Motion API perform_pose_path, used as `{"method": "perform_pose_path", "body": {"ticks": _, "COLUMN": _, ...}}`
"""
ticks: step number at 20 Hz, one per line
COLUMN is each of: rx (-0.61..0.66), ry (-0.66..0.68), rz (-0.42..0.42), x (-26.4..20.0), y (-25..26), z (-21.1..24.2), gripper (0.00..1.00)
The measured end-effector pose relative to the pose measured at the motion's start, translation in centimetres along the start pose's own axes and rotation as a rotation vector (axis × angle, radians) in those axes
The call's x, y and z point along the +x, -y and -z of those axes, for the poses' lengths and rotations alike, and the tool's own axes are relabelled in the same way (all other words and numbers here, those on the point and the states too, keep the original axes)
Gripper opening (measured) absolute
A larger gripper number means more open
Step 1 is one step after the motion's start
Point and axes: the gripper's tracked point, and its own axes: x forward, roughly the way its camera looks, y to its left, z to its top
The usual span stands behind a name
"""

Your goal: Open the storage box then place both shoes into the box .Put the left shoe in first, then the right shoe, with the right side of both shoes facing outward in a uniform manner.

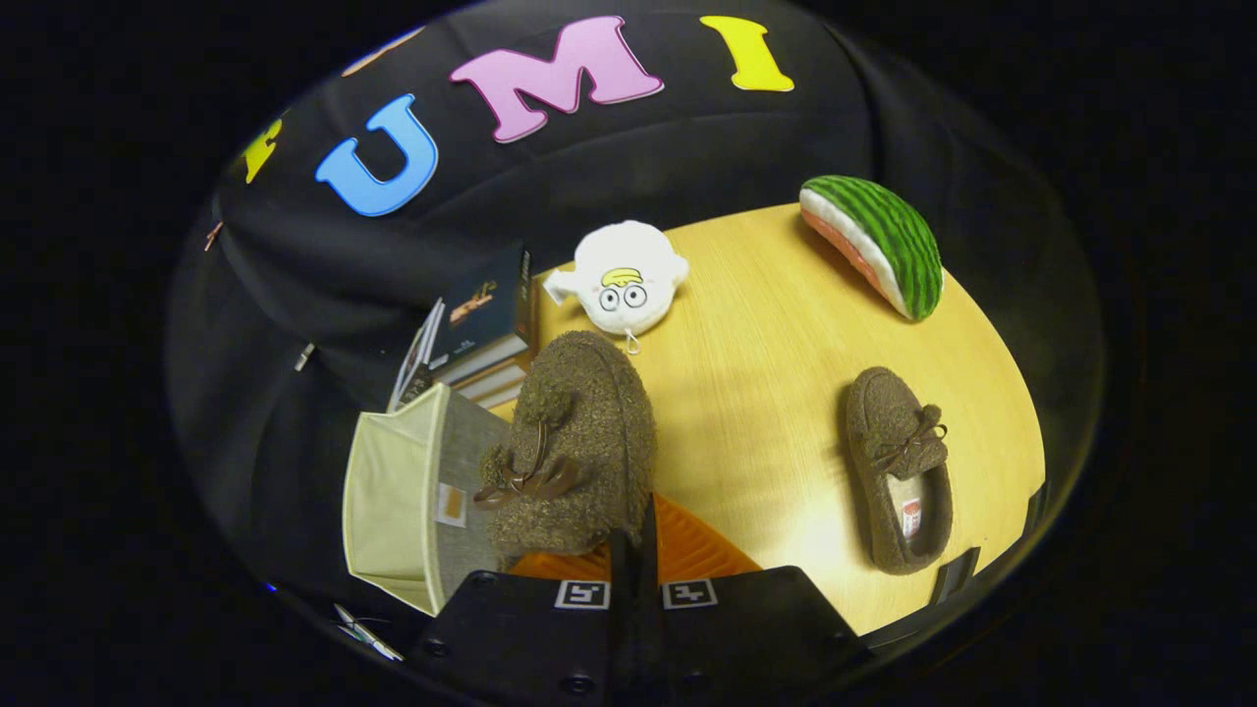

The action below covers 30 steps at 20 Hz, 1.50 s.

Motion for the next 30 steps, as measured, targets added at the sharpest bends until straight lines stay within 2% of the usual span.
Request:
{"method": "perform_pose_path", "body": {"ticks": 4, "rx": 0.030, "ry": 0.043, "rz": -0.083, "x": -2.7, "y": -6.1, "z": -1.2, "gripper": 0.05}}
{"method": "perform_pose_path", "body": {"ticks": 6, "rx": 0.047, "ry": 0.069, "rz": -0.096, "x": -3.2, "y": -8.9, "z": -1.6, "gripper": 0.05}}
{"method": "perform_pose_path", "body": {"ticks": 10, "rx": 0.062, "ry": 0.073, "rz": -0.156, "x": -2.9, "y": -14.5, "z": -0.9, "gripper": 0.05}}
{"method": "perform_pose_path", "body": {"ticks": 16, "rx": 0.055, "ry": 0.051, "rz": -0.188, "x": -0.4, "y": -21.0, "z": 1.0, "gripper": 0.05}}
{"method": "perform_pose_path", "body": {"ticks": 19, "rx": 0.033, "ry": 0.070, "rz": -0.165, "x": 2.0, "y": -22.8, "z": 1.8, "gripper": 0.05}}
{"method": "perform_pose_path", "body": {"ticks": 23, "rx": 0.025, "ry": 0.023, "rz": -0.151, "x": 5.8, "y": -24.7, "z": 4.6, "gripper": 0.05}}
{"method": "perform_pose_path", "body": {"ticks": 27, "rx": -0.019, "ry": 0.004, "rz": -0.088, "x": 8.5, "y": -24.4, "z": 6.2, "gripper": 0.05}}
{"method": "perform_pose_path", "body": {"ticks": 30, "rx": -0.036, "ry": -0.019, "rz": -0.061, "x": 8.8, "y": -24.1, "z": 7.1, "gripper": 0.05}}
